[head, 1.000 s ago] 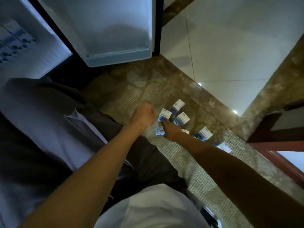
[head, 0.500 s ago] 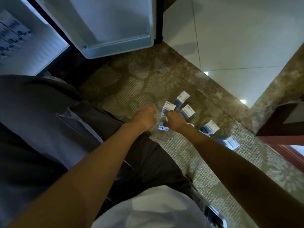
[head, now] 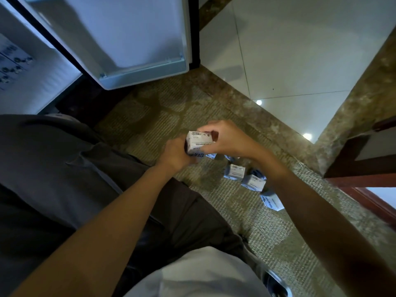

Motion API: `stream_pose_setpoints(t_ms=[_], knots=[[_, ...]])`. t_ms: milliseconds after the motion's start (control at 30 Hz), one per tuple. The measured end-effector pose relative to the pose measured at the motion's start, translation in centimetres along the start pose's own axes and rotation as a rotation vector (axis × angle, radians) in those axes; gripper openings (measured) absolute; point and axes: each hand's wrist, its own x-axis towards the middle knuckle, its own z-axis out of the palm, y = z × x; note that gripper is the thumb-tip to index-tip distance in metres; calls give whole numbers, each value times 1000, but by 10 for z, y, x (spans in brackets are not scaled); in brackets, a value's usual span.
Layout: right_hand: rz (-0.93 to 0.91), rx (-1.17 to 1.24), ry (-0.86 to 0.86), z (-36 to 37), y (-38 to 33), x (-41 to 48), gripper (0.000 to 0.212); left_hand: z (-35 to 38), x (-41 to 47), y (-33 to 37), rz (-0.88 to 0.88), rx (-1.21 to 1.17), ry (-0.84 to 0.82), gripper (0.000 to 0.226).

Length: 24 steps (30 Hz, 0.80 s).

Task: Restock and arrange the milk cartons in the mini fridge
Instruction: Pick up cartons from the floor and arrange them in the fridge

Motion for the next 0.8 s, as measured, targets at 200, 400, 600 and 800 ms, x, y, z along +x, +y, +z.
stream_pose_setpoints(t_ms=[200, 400, 600, 800], knots=[[291, 643, 206, 6, 46, -12, 26, 0, -3, 0, -112, -124, 78, 51], [632, -344, -88, 73, 125, -3, 39, -1, 1, -5, -245, -340, 85, 43], [777, -405, -182, 110, 149, -10, 46, -1, -1, -8, -292, -484, 90, 44], [729, -420, -118, 105, 142, -6, 42, 0, -2, -8, -288, -486, 92, 45]])
